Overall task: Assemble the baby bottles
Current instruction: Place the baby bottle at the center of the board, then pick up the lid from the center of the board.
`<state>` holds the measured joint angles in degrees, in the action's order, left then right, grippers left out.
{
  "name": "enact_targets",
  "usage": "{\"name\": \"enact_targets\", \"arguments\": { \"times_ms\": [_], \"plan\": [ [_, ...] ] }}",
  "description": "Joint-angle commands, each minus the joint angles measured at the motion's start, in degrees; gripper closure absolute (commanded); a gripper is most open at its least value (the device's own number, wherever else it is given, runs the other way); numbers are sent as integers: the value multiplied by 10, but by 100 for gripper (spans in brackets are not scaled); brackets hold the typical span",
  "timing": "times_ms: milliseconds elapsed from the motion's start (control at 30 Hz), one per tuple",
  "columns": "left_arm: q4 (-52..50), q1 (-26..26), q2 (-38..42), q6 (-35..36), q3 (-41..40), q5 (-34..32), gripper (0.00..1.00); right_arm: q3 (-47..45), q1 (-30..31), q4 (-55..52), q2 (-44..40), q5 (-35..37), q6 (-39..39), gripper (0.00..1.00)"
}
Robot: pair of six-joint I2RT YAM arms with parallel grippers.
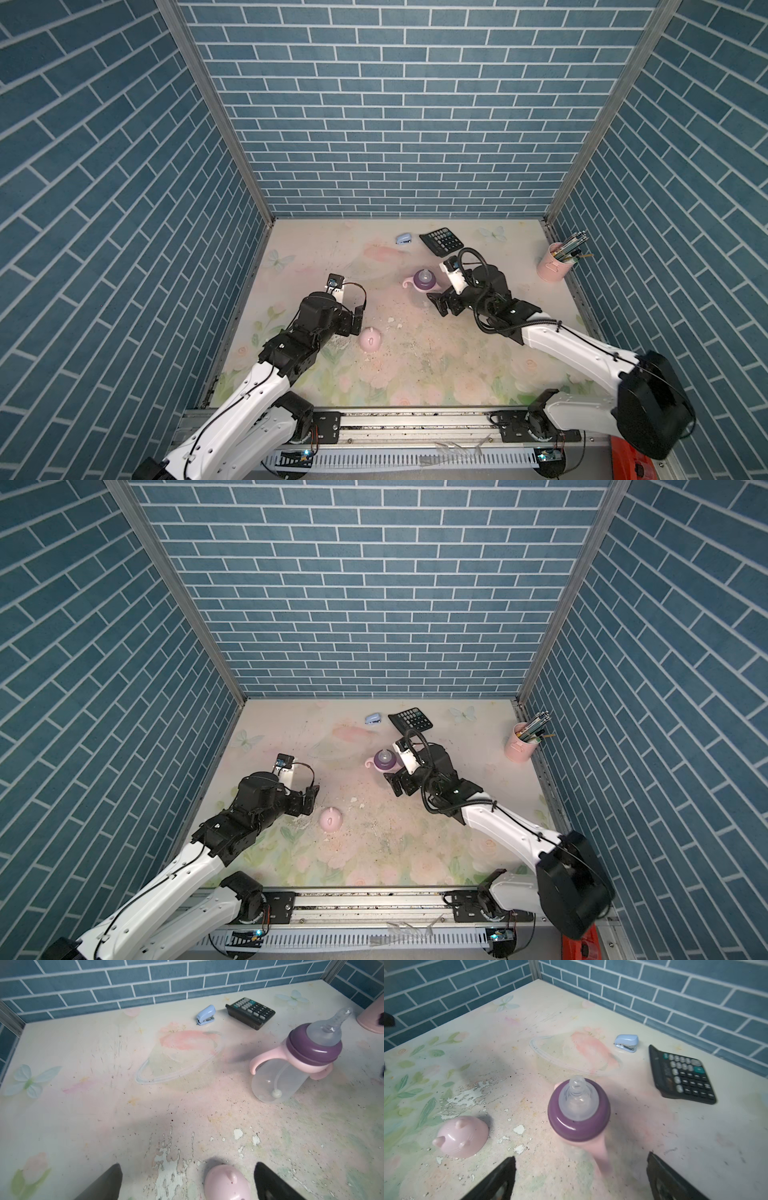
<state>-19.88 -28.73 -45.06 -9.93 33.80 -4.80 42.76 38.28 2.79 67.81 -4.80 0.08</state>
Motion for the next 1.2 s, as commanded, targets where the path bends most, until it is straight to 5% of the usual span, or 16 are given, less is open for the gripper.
{"name": "enact_targets", "arguments": {
  "times_ms": [0, 167, 467, 1167],
  "plan": [
    [-18, 2, -15, -33, -12, 39, 1, -14, -1, -99, -69, 91, 40, 1],
    [-30, -30, -35, -100, -22, 49, 3, -36, -1, -162, -145, 139, 85, 2],
    [-160, -173, -181, -196, 69, -107, 2, -31, -1, -198, -128, 178, 106, 2],
    [-67, -181, -337, -200, 83, -59, 13, -33, -1, -228, -180, 194, 120, 2]
  ]
}}
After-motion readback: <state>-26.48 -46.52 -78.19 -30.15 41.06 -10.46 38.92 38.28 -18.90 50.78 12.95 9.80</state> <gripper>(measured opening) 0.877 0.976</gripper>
